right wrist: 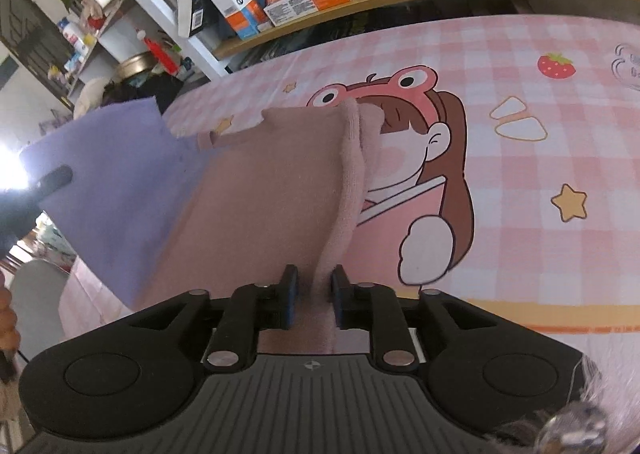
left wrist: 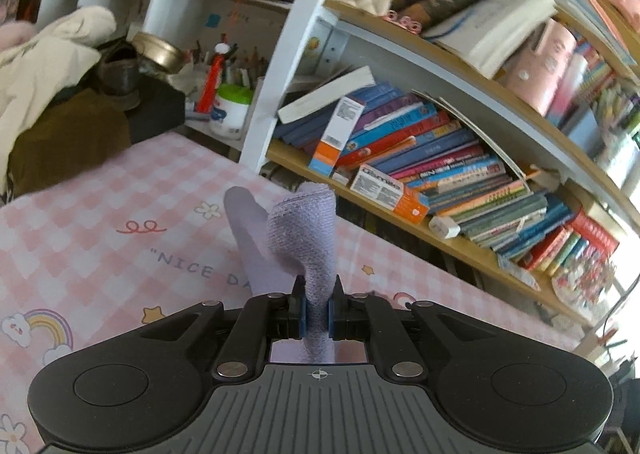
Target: Fold clothes
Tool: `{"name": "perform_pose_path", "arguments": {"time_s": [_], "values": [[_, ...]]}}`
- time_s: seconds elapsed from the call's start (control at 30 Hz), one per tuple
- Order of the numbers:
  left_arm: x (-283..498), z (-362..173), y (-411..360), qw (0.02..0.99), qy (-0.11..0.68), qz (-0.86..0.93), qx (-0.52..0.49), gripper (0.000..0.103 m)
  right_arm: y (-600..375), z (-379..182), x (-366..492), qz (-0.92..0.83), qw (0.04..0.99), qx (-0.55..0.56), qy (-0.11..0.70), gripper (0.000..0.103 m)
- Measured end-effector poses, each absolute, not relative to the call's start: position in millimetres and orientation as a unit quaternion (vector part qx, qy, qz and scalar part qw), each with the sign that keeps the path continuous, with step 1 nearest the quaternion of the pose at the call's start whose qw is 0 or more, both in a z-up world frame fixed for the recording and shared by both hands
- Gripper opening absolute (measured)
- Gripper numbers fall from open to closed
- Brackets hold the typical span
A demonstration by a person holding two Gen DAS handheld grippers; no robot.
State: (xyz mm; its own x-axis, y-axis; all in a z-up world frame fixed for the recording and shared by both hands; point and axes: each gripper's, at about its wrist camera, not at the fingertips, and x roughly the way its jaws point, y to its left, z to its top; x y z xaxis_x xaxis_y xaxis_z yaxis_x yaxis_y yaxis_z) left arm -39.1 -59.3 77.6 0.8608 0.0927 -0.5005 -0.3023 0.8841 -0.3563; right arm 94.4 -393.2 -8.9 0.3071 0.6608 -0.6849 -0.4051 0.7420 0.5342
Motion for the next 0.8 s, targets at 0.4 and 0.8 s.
{"name": "perform_pose_path", "arguments": {"time_s": [0.4,0.8], "values": [[-16,85,-200,0.956,0.292,0.001,0.019,0.009,-409,-21,101,0.346,0.774,0.189,0.495,0.008],[-12,12,-299,0.871,0.39,-0.097,0.283,0.036,-422,-27,101,0.356,0.754,0.221,0.506,0.008]]}}
